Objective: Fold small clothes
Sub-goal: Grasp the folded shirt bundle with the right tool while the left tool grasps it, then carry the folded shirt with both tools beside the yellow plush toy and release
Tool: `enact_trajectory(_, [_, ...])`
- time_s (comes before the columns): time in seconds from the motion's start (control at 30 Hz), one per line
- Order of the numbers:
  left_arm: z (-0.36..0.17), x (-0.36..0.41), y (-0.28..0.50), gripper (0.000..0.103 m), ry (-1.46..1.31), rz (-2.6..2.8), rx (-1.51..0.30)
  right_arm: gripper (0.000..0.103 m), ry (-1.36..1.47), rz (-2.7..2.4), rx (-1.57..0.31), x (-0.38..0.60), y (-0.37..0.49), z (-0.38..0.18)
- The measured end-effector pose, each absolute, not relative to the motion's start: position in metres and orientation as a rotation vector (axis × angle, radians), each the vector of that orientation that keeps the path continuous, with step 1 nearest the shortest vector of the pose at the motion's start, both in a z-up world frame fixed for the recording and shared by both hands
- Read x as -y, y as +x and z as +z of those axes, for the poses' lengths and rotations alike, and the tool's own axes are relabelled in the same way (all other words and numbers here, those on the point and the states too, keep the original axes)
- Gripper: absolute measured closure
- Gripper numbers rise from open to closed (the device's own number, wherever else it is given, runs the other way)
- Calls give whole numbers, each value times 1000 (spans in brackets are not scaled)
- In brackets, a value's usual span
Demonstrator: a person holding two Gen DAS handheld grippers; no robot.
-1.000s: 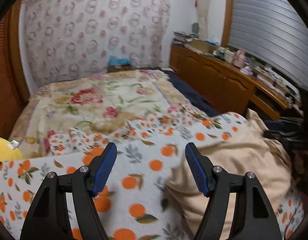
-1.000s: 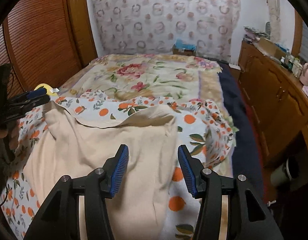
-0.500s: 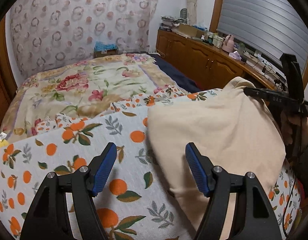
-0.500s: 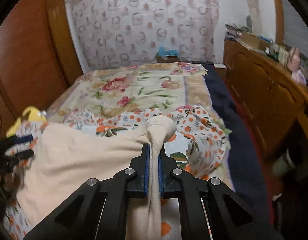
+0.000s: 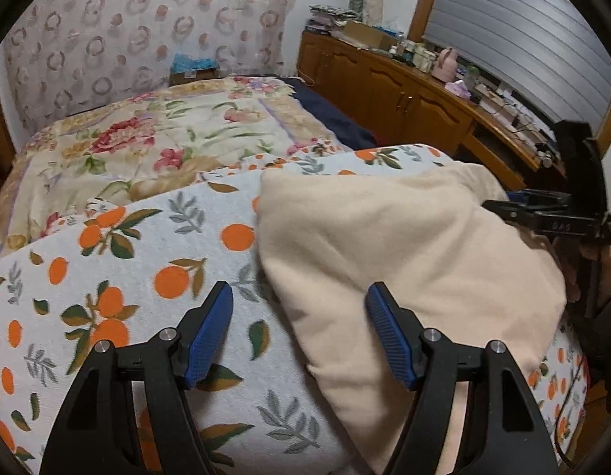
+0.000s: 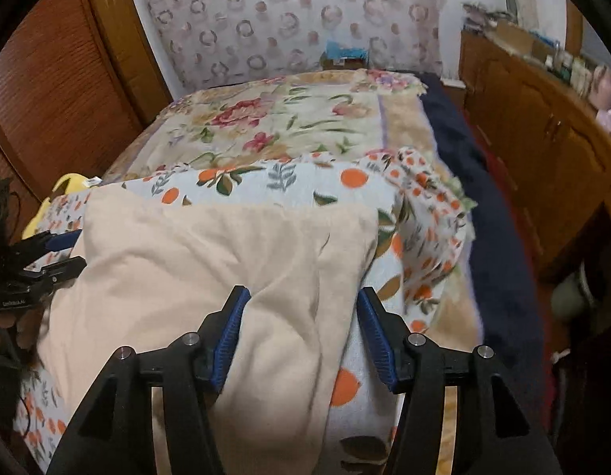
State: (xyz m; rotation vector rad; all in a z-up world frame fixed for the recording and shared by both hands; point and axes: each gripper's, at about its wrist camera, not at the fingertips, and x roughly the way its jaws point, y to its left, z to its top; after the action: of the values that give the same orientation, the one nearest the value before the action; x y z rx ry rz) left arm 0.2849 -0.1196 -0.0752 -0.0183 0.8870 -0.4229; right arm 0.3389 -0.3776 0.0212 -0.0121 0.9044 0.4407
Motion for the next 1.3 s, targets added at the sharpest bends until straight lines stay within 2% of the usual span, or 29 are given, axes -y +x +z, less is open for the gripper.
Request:
enact_trajectory(0.13, [-75, 123, 284, 69, -48, -475, -902, 45, 4, 476, -907, 380, 336, 27])
enact_trajectory(0.17, [-75, 123, 285, 76, -54, -485, -907, 48, 1, 485, -909, 378, 335, 25])
enact_trajectory(0.2, [-76, 124, 286, 81, -59, -491, -909, 54, -4, 494, -911, 377, 335, 23])
enact_trajectory(0.27, [-75, 128, 286, 91, -73, -515, -914, 85, 16, 551, -925, 376, 331, 20])
enact_trajectory(0.37, [-67, 133, 278, 93, -70, -538, -884, 92, -6, 595, -913, 373, 329, 20])
enact_trajectory(0.77, [11, 92, 222, 94, -143, -508, -638, 93, -67, 627, -627, 360, 287, 91])
enact_trajectory(1.07, [43, 10, 166, 94, -172, -356, -511, 93, -172, 756, -503, 284, 272, 119])
enact_trajectory(1.3, [30, -67, 128, 94, -203, -155, -479, 93, -259, 910, -485, 182, 326, 105])
